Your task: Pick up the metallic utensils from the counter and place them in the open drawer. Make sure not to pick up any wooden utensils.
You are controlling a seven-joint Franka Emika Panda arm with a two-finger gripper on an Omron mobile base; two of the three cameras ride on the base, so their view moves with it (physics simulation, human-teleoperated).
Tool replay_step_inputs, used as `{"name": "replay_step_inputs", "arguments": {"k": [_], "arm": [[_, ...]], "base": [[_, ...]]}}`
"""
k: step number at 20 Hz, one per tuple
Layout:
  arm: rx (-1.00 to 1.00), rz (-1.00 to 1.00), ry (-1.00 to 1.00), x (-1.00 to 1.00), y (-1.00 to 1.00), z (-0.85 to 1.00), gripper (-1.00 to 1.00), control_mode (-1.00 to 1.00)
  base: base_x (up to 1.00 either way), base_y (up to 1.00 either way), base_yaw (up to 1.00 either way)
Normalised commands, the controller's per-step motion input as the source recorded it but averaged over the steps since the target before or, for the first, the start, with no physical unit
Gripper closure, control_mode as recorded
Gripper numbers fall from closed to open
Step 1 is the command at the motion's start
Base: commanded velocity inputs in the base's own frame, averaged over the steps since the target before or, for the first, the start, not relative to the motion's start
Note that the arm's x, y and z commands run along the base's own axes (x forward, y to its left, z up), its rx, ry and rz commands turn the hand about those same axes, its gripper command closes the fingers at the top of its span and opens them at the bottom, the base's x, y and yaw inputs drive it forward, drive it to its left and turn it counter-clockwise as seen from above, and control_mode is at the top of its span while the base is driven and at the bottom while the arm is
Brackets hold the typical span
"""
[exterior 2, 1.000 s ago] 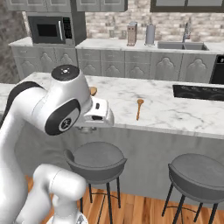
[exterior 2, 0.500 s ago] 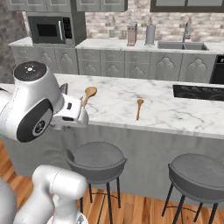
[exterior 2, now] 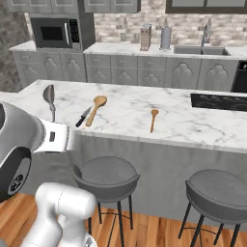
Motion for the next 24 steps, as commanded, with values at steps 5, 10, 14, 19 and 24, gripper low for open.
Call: {"name": "replay_step_inputs", "arguments": {"k": [5,10,14,19,24], "arm": [[0.0,0.0,-0.14,-0.25,0.13,0.22,1.0,1.0],[0.0,0.0,0.0,0.0,0.0,0.0,1.0,1.0],[0.0,0.0,0.0,0.0,0.0,0.0,1.0,1.0],[0.0,0.0,0.0,0.0,0.0,0.0,1.0,1.0],[0.0,0.0,0.0,0.0,0.0,0.0,1.0,1.0]], "base": [[-0.27,0.09,0.0],[-0.61,0.24,0.0],[-0.48,0.21,0.0],[-0.42,0.85,-0.02],[-0.16,1.0,-0.05]]}}
